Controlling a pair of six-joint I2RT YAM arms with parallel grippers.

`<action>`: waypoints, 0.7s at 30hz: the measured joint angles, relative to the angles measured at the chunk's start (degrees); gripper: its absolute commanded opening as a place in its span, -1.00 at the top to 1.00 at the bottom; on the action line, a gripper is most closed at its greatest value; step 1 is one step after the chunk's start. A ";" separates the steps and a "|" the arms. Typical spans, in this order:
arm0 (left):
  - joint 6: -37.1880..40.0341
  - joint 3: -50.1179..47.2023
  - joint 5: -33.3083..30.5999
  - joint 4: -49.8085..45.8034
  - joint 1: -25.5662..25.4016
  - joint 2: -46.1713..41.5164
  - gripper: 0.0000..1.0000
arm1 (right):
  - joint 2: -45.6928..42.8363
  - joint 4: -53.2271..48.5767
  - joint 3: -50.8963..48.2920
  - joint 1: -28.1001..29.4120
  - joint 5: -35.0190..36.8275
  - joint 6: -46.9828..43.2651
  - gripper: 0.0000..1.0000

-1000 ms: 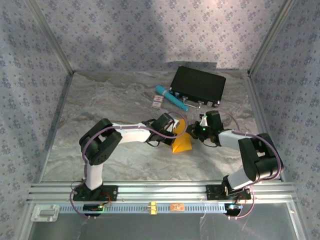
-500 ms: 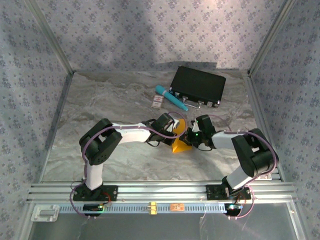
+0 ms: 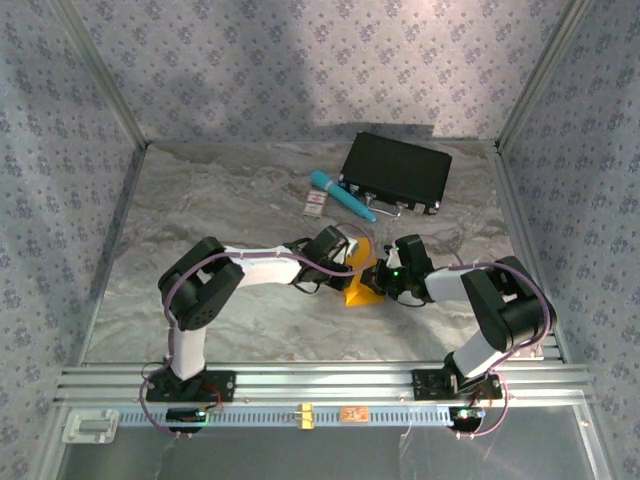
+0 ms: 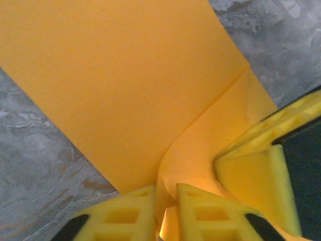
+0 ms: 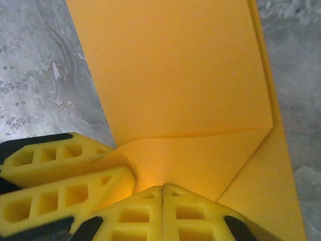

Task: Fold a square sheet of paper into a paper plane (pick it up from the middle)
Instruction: Fold the triangle a second time at the center of the table.

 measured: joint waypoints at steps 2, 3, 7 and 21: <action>-0.94 0.00 -0.39 -0.79 0.13 -0.66 0.30 | 0.00 0.20 -0.11 0.00 0.00 0.17 1.00; -1.40 0.00 -0.63 -1.53 0.37 -1.14 0.26 | 0.00 0.26 -0.13 0.00 0.00 0.22 1.00; -3.43 -0.22 -1.92 -3.63 1.33 -3.52 0.22 | 0.00 0.33 -0.13 0.00 0.02 0.52 1.00; -12.90 -1.31 15.04 -1.22 1.75 -7.30 1.00 | -0.44 0.81 -0.66 -0.07 0.63 1.44 1.00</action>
